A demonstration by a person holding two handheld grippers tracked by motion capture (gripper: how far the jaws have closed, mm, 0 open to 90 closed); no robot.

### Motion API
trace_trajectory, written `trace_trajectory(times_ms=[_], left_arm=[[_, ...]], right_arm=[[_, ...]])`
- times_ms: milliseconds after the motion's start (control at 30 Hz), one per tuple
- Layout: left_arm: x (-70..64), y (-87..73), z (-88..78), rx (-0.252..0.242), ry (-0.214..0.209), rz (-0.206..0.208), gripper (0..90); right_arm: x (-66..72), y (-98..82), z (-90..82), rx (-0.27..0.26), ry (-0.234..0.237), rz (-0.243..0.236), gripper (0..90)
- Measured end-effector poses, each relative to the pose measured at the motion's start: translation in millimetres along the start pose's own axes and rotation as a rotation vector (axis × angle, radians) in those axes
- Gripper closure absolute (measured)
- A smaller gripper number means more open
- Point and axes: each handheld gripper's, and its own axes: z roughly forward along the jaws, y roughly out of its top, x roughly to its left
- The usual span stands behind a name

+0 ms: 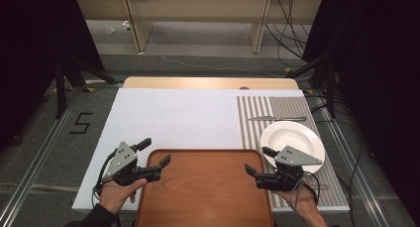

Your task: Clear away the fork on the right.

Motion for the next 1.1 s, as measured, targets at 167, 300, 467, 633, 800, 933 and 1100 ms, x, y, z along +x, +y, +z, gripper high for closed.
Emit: trace_trajectory(times_ms=[167,300,467,633,800,933,1100], left_arm=[[0.3,0.3,-0.2,0.000,0.003,0.001,16.0],[0.3,0.0,0.0,0.001,0.002,0.001,16.0],[0.7,0.1,0.2,0.003,0.003,0.003,16.0],[1.0,0.2,0.5,0.003,0.005,0.003,16.0],[1.1,0.1,0.5,0.004,0.006,0.006,16.0],[1.4,0.3,0.2,0.003,0.007,0.006,16.0],[1.5,0.5,-0.1,0.001,0.008,0.006,16.0]], right_arm=[[-4.2,-1.7,2.9,0.064,-0.011,0.018,21.1],[-6.2,-1.0,2.4,0.088,-0.009,0.011,21.1],[-22.2,-0.4,-1.6,0.181,-0.018,-0.003,21.6],[-32.6,-0.1,-7.9,0.222,-0.013,0.009,22.1],[-39.2,-0.6,-15.9,0.299,0.002,-0.017,22.6],[-38.9,-0.2,-18.7,0.349,-0.004,-0.054,22.9],[-39.1,-3.3,-20.1,0.419,0.006,-0.096,25.6]])
